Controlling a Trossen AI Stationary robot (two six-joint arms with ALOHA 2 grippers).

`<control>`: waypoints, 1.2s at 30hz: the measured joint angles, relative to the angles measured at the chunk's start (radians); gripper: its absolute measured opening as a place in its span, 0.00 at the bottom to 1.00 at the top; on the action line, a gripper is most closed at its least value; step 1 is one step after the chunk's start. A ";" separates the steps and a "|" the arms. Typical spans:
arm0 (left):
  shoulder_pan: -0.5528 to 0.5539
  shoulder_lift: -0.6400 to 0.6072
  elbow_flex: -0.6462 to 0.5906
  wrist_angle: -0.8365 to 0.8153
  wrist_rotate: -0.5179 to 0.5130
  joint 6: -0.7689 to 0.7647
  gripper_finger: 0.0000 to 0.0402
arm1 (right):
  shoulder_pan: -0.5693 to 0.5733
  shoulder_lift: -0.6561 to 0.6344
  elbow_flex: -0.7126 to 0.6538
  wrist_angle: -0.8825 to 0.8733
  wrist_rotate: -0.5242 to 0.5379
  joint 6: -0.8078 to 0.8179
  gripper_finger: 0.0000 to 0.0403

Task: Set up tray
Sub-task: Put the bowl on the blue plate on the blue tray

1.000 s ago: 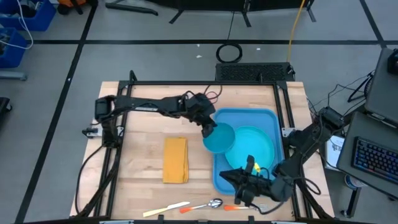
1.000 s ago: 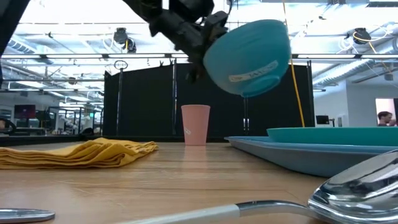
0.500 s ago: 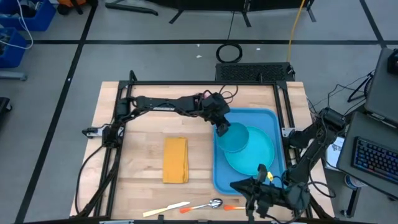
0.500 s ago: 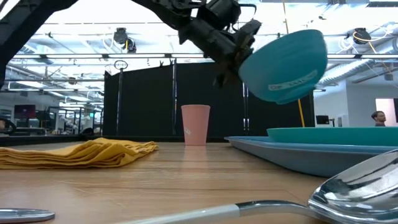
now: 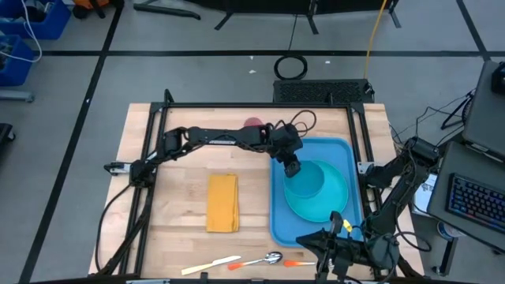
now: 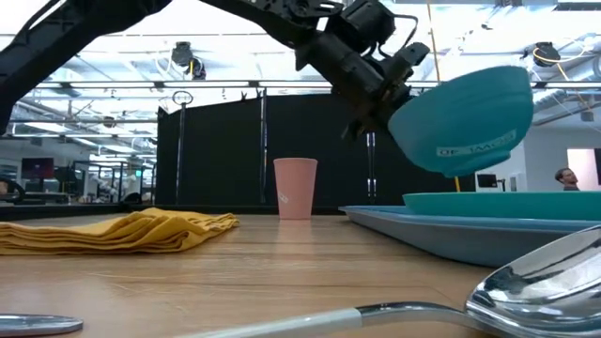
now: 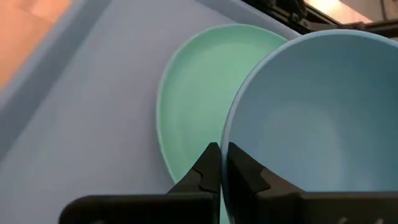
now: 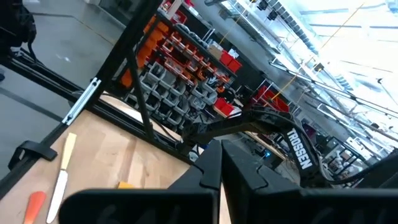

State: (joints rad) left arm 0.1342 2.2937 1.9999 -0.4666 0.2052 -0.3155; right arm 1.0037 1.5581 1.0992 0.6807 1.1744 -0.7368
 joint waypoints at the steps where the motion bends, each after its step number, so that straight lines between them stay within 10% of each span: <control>1: -0.002 -0.001 0.000 0.015 -0.018 0.001 0.02 | 0.000 0.000 0.000 0.000 0.000 0.003 0.00; 36: -0.001 0.077 0.001 0.087 -0.098 -0.016 0.02 | -0.008 0.000 -0.001 0.033 -0.075 -0.034 0.00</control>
State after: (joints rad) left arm 0.1329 2.3703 2.0010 -0.3794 0.1068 -0.3315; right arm 0.9962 1.5581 1.0985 0.7136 1.0992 -0.7709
